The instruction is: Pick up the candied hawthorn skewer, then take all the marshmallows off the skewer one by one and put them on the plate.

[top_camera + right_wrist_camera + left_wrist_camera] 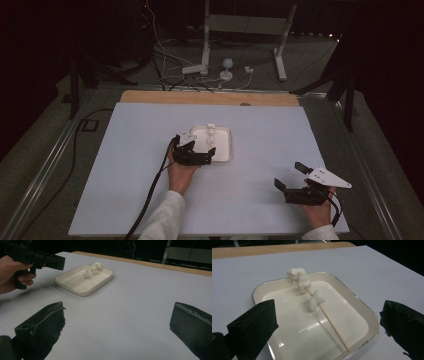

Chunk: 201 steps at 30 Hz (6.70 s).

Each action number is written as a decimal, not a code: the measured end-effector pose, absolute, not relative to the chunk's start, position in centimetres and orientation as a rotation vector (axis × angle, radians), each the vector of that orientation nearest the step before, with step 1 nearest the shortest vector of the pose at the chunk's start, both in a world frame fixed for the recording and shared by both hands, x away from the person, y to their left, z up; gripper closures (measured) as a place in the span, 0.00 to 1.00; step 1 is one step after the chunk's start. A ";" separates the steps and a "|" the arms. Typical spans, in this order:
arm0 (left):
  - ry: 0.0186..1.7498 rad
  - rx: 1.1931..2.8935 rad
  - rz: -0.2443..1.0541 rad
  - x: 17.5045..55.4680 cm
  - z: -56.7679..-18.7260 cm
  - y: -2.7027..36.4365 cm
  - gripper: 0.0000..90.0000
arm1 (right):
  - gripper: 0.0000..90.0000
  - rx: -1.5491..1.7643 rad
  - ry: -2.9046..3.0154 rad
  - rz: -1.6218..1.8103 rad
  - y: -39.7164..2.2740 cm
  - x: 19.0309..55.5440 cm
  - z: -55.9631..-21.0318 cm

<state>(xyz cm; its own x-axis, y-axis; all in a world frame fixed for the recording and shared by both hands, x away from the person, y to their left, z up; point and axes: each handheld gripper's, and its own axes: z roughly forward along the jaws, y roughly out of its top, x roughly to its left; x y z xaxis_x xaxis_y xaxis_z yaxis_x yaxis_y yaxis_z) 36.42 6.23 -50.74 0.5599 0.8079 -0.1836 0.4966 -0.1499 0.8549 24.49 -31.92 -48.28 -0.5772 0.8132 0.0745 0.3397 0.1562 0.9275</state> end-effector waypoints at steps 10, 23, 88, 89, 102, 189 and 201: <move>1.110 1.890 0.357 36.9 -51.9 4.6 0.09 | 0.00 1.098 1.994 1.416 -31.9 24.5 -48.3; 1.179 2.031 0.437 37.2 -52.5 2.7 0.47 | 0.00 1.111 1.988 1.434 -32.1 24.6 -48.3; 1.226 1.818 0.080 35.6 -49.3 9.2 1.00 | 0.00 1.145 1.994 1.455 -32.0 24.7 -48.4; 1.216 1.815 0.083 35.5 -49.2 9.3 1.00 | 0.00 1.147 1.992 1.456 -32.0 24.7 -48.4; 1.145 1.755 0.101 33.7 -48.5 10.9 1.00 | 0.00 1.168 1.975 1.494 -31.5 25.2 -47.0; 0.840 1.717 0.127 29.5 -46.7 12.7 1.00 | 0.60 1.280 2.340 1.819 -16.4 38.4 -42.3; 0.816 1.716 0.132 29.5 -46.9 12.8 1.00 | 0.81 1.419 2.384 1.947 -16.3 39.1 -42.6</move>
